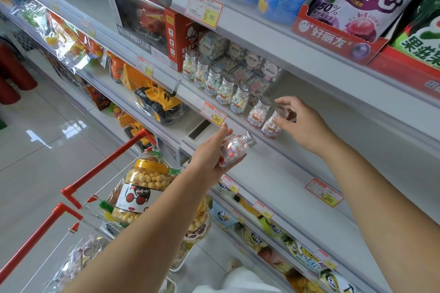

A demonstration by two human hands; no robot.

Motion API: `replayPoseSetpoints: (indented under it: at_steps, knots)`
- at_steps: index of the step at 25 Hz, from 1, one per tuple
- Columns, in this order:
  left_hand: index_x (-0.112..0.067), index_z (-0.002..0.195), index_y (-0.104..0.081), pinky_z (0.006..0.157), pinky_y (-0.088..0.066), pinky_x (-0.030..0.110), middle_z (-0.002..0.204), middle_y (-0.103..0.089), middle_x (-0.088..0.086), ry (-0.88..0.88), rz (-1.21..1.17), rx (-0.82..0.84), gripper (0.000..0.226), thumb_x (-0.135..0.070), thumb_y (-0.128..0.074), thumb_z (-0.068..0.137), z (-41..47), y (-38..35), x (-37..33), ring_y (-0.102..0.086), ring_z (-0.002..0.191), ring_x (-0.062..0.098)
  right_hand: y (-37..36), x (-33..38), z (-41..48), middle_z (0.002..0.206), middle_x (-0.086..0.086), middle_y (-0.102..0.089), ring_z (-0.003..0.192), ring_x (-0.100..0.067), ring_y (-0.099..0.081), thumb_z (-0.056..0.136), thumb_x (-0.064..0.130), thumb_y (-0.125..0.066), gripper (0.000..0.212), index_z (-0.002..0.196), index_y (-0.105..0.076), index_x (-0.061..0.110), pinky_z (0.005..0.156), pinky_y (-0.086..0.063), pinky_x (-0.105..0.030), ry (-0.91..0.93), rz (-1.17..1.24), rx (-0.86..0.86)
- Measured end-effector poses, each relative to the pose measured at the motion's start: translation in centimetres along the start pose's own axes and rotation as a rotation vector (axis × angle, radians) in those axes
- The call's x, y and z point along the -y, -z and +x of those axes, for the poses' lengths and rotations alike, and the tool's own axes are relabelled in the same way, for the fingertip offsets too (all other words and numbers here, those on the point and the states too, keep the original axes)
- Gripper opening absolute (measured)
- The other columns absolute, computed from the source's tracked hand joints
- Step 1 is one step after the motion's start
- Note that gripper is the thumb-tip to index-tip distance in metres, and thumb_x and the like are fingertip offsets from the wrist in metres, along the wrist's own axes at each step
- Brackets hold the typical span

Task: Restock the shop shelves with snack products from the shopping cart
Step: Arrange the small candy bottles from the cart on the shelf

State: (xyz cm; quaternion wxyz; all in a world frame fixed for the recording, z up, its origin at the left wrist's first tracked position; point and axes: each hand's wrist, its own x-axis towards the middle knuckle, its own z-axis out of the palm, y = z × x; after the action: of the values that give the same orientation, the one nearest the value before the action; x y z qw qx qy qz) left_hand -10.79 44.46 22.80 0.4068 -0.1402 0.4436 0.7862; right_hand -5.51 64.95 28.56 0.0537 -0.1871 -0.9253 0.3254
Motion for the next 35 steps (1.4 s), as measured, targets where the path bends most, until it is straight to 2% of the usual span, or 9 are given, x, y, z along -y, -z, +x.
replayPoseSetpoints:
  at_steps: [5,8,10,13,16,18,24,27,35]
  knots:
    - [-0.011,0.117,-0.066,0.063,-0.061,0.032,0.098,-0.074,0.012,-0.013,-0.003,0.027,0.035,-0.037,-0.063,0.095,-0.6,-1.2,-0.5,-0.074,0.076,0.020,-0.3,1.5,-2.3,0.107,0.002,-0.059,0.085,-0.009,-0.056,0.093,0.027,-0.063,0.030,0.121,-0.059,0.020,0.080,-0.049,-0.027,0.150,-0.043,-0.343]
    - [-0.012,0.122,-0.063,0.076,-0.062,0.036,0.108,-0.073,0.014,-0.087,0.013,0.082,0.035,-0.038,-0.057,0.099,-0.8,-2.4,-1.0,-0.074,0.086,0.022,-1.6,3.9,-4.9,0.093,0.013,-0.060,0.074,0.001,-0.059,0.094,0.034,-0.060,0.022,0.115,-0.063,0.028,0.063,-0.044,-0.010,0.191,0.060,-0.159]
    - [-0.011,0.126,-0.061,0.092,-0.058,0.042,0.109,-0.072,0.017,-0.123,0.040,0.107,0.036,-0.036,-0.054,0.101,-1.1,-3.3,-1.4,-0.070,0.092,0.026,-2.2,4.6,-5.2,0.092,0.011,-0.065,0.074,-0.003,-0.064,0.093,0.031,-0.063,0.025,0.118,-0.061,0.036,0.062,-0.049,-0.015,0.119,0.188,0.004]
    - [-0.006,0.125,-0.057,0.097,-0.054,0.041,0.111,-0.066,0.015,-0.220,0.077,0.138,0.036,-0.033,-0.048,0.103,-1.5,-4.0,-2.7,-0.066,0.090,0.020,-1.4,4.8,-3.9,0.098,0.005,-0.071,0.082,-0.011,-0.070,0.091,0.019,-0.067,0.026,0.111,-0.062,0.035,0.064,-0.056,-0.024,0.058,0.446,-0.094]
    - [-0.014,0.139,-0.046,0.093,-0.049,0.026,0.126,-0.058,0.006,-0.547,0.419,-0.081,0.039,-0.029,-0.048,0.103,-0.3,-2.6,-6.2,-0.058,0.109,0.014,0.3,4.3,-2.3,0.097,0.007,-0.070,0.089,-0.012,-0.068,0.093,0.025,-0.064,0.013,0.106,-0.064,0.026,0.075,-0.051,-0.019,-0.002,0.451,-0.432]
    - [-0.018,0.149,-0.036,0.108,-0.043,0.033,0.138,-0.048,0.005,-0.707,0.648,-0.265,0.059,-0.025,-0.061,0.097,1.2,-0.7,-8.8,-0.047,0.128,0.017,0.9,3.6,-0.8,0.094,0.004,-0.067,0.089,-0.013,-0.064,0.096,0.023,-0.060,0.015,0.106,-0.066,0.013,0.073,-0.043,-0.014,-0.061,0.257,-0.508]
    - [-0.030,0.159,-0.002,0.119,-0.021,0.048,0.161,-0.012,0.009,-0.681,1.150,-0.259,0.117,-0.038,-0.084,0.076,5.3,1.5,-13.7,-0.016,0.148,0.027,0.8,1.6,4.7,0.115,-0.003,-0.064,0.093,-0.016,-0.065,0.088,0.010,-0.067,0.032,0.115,-0.060,0.025,0.081,-0.054,-0.032,-0.176,0.096,-0.137]
    - [-0.033,0.158,-0.002,0.119,-0.025,0.054,0.159,-0.014,0.011,-0.678,1.295,-0.217,0.120,-0.041,-0.086,0.071,7.1,1.4,-14.8,-0.020,0.147,0.033,0.5,2.1,5.6,0.108,-0.005,-0.062,0.070,-0.003,-0.060,0.091,0.001,-0.062,0.034,0.118,-0.058,0.021,0.055,-0.047,-0.011,-0.166,0.227,-0.019]
    - [-0.032,0.156,-0.005,0.117,-0.028,0.047,0.157,-0.018,0.011,-0.654,1.333,-0.166,0.120,-0.035,-0.089,0.070,9.4,1.4,-15.7,-0.026,0.143,0.031,0.7,2.1,6.1,0.103,-0.002,-0.062,0.087,-0.013,-0.061,0.097,0.013,-0.056,0.026,0.122,-0.055,0.021,0.075,-0.052,-0.021,-0.159,0.255,0.079]
